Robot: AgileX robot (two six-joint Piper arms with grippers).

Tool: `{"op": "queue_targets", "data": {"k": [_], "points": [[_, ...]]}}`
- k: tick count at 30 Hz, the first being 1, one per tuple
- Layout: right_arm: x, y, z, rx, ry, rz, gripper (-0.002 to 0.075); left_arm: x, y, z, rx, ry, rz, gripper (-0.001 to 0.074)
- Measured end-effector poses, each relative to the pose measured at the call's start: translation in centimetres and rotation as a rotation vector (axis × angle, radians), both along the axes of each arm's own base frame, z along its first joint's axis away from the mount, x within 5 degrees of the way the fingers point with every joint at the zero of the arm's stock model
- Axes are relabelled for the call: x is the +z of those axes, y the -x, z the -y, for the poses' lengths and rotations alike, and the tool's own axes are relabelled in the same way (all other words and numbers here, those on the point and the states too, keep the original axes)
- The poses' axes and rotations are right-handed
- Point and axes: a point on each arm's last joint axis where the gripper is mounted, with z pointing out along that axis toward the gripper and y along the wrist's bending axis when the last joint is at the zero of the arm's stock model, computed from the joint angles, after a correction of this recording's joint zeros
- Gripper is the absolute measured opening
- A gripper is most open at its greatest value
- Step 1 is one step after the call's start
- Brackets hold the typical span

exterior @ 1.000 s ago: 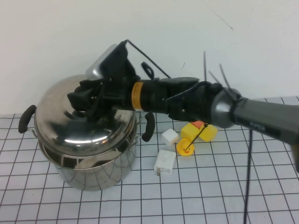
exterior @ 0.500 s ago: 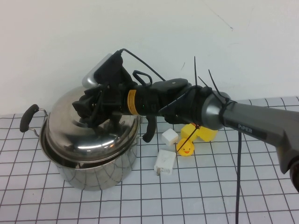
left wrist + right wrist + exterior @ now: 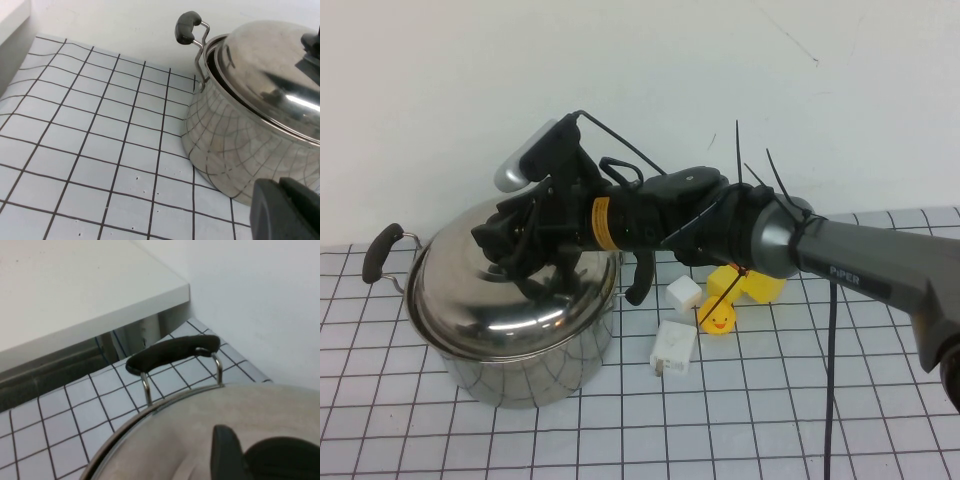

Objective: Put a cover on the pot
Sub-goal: Place the pot lid on the pot

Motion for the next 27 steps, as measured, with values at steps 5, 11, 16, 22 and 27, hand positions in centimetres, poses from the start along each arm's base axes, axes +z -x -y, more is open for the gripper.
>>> {"op": "queue_targets", "data": {"k": [5,11,16,22,27], "points": [[-0.5,0.0,0.0,-0.003,0.002,-0.024,0.0347,0.0,0.0,0.0,0.000,0.000,0.000,-0.0003],[-0.5,0.0,0.0,-0.003,-0.001,-0.030,0.0347,0.0,0.0,0.0,0.000,0.000,0.000,-0.0003],[-0.5,0.0,-0.1,-0.004,-0.002,-0.031,0.0347,0.0,0.0,0.0,0.000,0.000,0.000,-0.0003],[0.0,-0.4,-0.4,-0.001,-0.013,-0.010,0.0347,0.0,0.0,0.0,0.000,0.000,0.000,-0.0003],[0.8,-0.6,-0.5,0.002,-0.026,0.018,0.0347,0.0,0.0,0.0,0.000,0.000,0.000,-0.0003]]}}
